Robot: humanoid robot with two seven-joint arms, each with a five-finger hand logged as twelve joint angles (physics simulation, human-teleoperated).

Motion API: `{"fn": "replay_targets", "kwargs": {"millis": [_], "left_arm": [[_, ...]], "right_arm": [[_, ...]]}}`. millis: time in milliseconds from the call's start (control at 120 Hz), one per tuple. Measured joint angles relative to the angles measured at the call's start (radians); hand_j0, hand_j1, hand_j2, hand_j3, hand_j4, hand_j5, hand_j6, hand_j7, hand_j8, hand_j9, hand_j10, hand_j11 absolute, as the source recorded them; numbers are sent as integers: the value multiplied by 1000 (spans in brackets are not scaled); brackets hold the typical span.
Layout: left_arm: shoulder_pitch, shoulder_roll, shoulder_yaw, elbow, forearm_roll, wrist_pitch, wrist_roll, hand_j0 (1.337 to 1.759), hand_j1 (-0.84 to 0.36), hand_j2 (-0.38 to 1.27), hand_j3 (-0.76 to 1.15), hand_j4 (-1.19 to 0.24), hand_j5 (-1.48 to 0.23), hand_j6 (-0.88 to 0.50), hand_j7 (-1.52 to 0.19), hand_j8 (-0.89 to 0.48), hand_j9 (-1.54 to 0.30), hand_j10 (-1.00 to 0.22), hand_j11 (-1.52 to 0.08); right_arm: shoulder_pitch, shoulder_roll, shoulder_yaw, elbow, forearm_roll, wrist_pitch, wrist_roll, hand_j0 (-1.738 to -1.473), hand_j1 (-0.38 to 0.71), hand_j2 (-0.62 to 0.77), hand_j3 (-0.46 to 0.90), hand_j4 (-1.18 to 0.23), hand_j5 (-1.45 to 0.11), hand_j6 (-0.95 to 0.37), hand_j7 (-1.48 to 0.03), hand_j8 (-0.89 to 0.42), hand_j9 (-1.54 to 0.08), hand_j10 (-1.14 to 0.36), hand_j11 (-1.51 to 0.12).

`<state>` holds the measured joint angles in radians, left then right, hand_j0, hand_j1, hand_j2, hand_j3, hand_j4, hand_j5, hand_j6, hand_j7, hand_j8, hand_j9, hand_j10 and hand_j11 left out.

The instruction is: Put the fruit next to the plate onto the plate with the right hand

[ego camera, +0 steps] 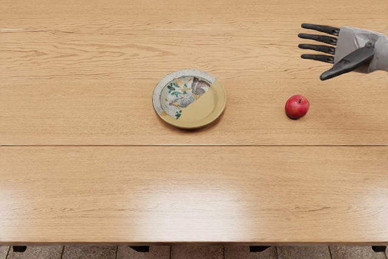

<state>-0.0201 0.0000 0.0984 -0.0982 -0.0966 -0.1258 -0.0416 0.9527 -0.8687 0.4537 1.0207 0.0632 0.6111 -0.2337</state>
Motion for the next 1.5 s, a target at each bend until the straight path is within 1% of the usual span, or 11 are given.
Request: {"fn": "replay_targets", "kwargs": {"millis": [58, 225, 342, 433, 608, 717, 792, 950, 1058, 1200, 1500], "left_arm": [[0, 0, 0, 0, 0, 0, 0, 1658, 73, 46, 0, -230, -299, -230, -299, -230, -299, -230, -299], [0, 0, 0, 0, 0, 0, 0, 1658, 73, 46, 0, -230, -299, -230, -299, -230, -299, -230, -299], [0, 0, 0, 0, 0, 0, 0, 1658, 73, 46, 0, -230, -299, -230, -299, -230, -299, -230, -299], [0, 0, 0, 0, 0, 0, 0, 1658, 73, 46, 0, -230, -299, -230, -299, -230, -299, -230, -299], [0, 0, 0, 0, 0, 0, 0, 1658, 73, 46, 0, -230, -299, -230, -299, -230, -299, -230, -299], [0, 0, 0, 0, 0, 0, 0, 1658, 73, 46, 0, -230, -299, -230, -299, -230, -299, -230, -299], [0, 0, 0, 0, 0, 0, 0, 1658, 73, 46, 0, -230, -299, -230, -299, -230, -299, -230, -299], [0, 0, 0, 0, 0, 0, 0, 1658, 73, 46, 0, -230, -299, -230, -299, -230, -299, -230, -299], [0, 0, 0, 0, 0, 0, 0, 1658, 73, 46, 0, -230, -299, -230, -299, -230, -299, -230, -299], [0, 0, 0, 0, 0, 0, 0, 1658, 73, 46, 0, -230, -299, -230, -299, -230, -299, -230, -299], [0, 0, 0, 0, 0, 0, 0, 1658, 73, 46, 0, -230, -299, -230, -299, -230, -299, -230, -299]], "right_arm": [[1, 2, 0, 1, 0, 0, -9, -1658, -311, -5, 0, -31, -42, -31, -43, -31, -42, -31, -42], [8, -15, 18, 5, -3, 0, -73, -1658, -311, -5, 0, -31, -42, -31, -43, -31, -42, -32, -42], [20, -49, 81, 29, -52, 0, -161, -1658, -309, -6, 0, -32, -44, -32, -44, -32, -44, -32, -44], [25, -108, 127, 162, -183, 0, -189, -1658, -308, -6, 0, -34, -45, -33, -45, -33, -45, -34, -45], [24, -197, 160, 463, -437, -49, -205, -1658, -307, -6, 0, -37, -47, -37, -46, -37, -46, -36, -46], [18, -218, 156, 572, -524, -164, -210, -1658, -306, -6, 0, -39, -48, -40, -48, -39, -48, -39, -48], [12, -210, 135, 620, -607, -262, -211, -1658, -306, -6, 0, -40, -49, -41, -48, -40, -48, -40, -48], [8, -138, 63, 662, -789, -434, -222, -1658, -306, -6, 0, -42, -49, -44, -49, -42, -49, -41, -49], [7, -114, -3, 671, -868, -524, -234, -1658, -306, -6, 0, -43, -50, -45, -49, -44, -50, -42, -49], [6, -98, -47, 672, -896, -579, -262, -1658, -306, -5, 0, -44, -50, -46, -49, -44, -50, -43, -50], [-3, -67, -104, 666, -935, -653, -299, -1658, -304, -5, 0, -45, -53, -48, -52, -46, -52, -45, -52]]}}
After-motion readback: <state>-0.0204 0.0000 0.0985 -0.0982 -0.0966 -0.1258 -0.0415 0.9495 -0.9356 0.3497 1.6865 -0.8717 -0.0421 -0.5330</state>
